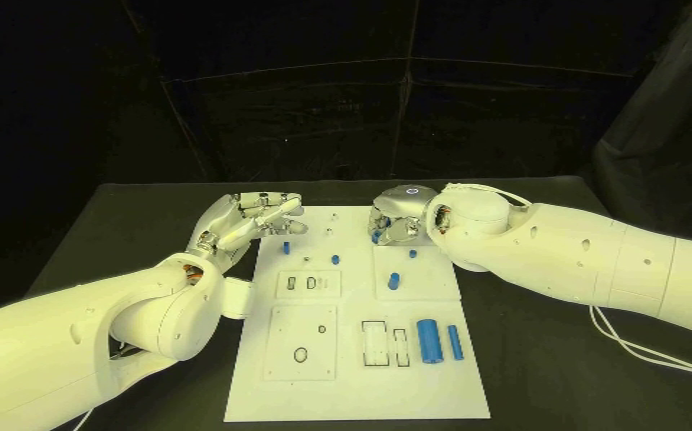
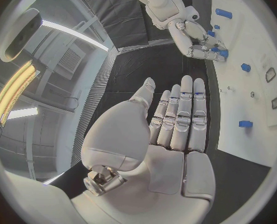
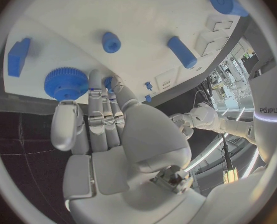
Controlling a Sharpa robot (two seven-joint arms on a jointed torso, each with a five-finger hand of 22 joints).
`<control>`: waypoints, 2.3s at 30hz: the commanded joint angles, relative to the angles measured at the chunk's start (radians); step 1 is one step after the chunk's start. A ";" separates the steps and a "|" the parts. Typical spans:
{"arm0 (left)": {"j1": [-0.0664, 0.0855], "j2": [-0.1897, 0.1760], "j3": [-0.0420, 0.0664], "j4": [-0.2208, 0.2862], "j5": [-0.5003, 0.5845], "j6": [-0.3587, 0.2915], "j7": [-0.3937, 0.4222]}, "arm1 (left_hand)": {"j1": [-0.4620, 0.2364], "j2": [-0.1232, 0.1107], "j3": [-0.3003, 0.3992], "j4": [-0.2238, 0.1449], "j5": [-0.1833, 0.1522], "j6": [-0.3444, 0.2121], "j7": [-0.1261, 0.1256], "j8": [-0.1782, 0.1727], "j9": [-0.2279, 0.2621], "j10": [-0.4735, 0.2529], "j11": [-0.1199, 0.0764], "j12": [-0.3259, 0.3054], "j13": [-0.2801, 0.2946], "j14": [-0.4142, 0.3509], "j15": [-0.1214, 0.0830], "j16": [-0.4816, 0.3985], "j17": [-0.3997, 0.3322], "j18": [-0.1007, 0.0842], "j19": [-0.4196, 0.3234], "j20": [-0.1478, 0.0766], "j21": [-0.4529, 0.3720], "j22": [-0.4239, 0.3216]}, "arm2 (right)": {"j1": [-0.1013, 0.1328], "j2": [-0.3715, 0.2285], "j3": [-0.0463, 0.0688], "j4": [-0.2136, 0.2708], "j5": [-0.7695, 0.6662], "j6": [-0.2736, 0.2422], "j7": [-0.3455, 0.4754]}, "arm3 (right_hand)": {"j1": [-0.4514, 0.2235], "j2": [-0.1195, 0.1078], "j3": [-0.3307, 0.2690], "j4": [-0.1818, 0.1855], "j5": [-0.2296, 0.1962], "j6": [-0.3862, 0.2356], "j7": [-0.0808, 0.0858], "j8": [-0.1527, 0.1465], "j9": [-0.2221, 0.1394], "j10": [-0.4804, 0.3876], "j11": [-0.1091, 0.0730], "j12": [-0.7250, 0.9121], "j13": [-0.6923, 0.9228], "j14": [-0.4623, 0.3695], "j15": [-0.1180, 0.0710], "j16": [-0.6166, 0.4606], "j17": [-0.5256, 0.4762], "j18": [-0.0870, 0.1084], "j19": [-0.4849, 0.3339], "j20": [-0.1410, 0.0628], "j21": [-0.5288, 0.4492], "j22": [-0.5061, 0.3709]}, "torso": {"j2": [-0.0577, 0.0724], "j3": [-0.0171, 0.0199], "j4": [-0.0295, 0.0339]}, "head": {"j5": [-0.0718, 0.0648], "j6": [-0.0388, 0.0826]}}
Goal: Assemble the parts on the task board
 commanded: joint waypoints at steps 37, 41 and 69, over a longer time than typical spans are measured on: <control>0.012 0.004 0.001 -0.017 -0.001 0.038 -0.015 | -0.003 0.009 0.016 -0.006 0.002 -0.003 0.005 -0.010 -0.001 -0.001 0.005 -0.013 -0.002 -0.002 0.004 -0.013 0.006 0.013 0.009 0.001 -0.011 -0.006 | 0.050 0.203 0.041 -0.180 0.093 -0.051 -0.048 | -0.097 -0.102 0.223 0.010 -0.023 -0.002 0.007 -0.010 0.001 -0.006 0.006 -0.002 0.001 0.017 0.001 -0.022 0.027 -0.021 0.006 0.009 0.035 0.050 | 0.007 -0.0021 0.0033 | 0.016 0.008; 0.014 0.003 0.001 -0.016 -0.001 0.038 -0.015 | -0.003 0.009 0.016 -0.006 0.002 -0.003 0.005 -0.010 -0.001 -0.001 0.005 -0.013 -0.002 -0.002 0.004 -0.013 0.006 0.013 0.009 0.001 -0.011 -0.006 | 0.050 0.221 0.041 -0.195 0.078 -0.037 -0.046 | -0.097 -0.103 0.225 0.010 -0.024 -0.002 0.007 -0.010 0.001 -0.006 0.006 -0.002 0.001 0.017 0.001 -0.023 0.028 -0.021 0.006 0.009 0.035 0.050 | 0.009 -0.0015 0.0022 | 0.018 0.008; 0.016 0.007 0.001 -0.020 -0.001 0.041 -0.016 | -0.004 0.008 0.017 -0.008 0.002 -0.004 0.005 -0.011 -0.001 -0.002 0.006 -0.015 -0.003 -0.004 0.005 -0.016 0.006 0.013 0.009 0.002 -0.014 -0.008 | 0.049 0.285 0.038 -0.261 0.020 0.001 -0.040 | -0.117 -0.121 0.255 0.014 -0.027 -0.010 0.007 -0.010 0.001 -0.014 0.007 -0.003 0.001 0.019 0.002 -0.024 0.032 -0.020 -0.001 0.010 0.034 0.045 | 0.013 -0.0041 0.0048 | 0.018 -0.003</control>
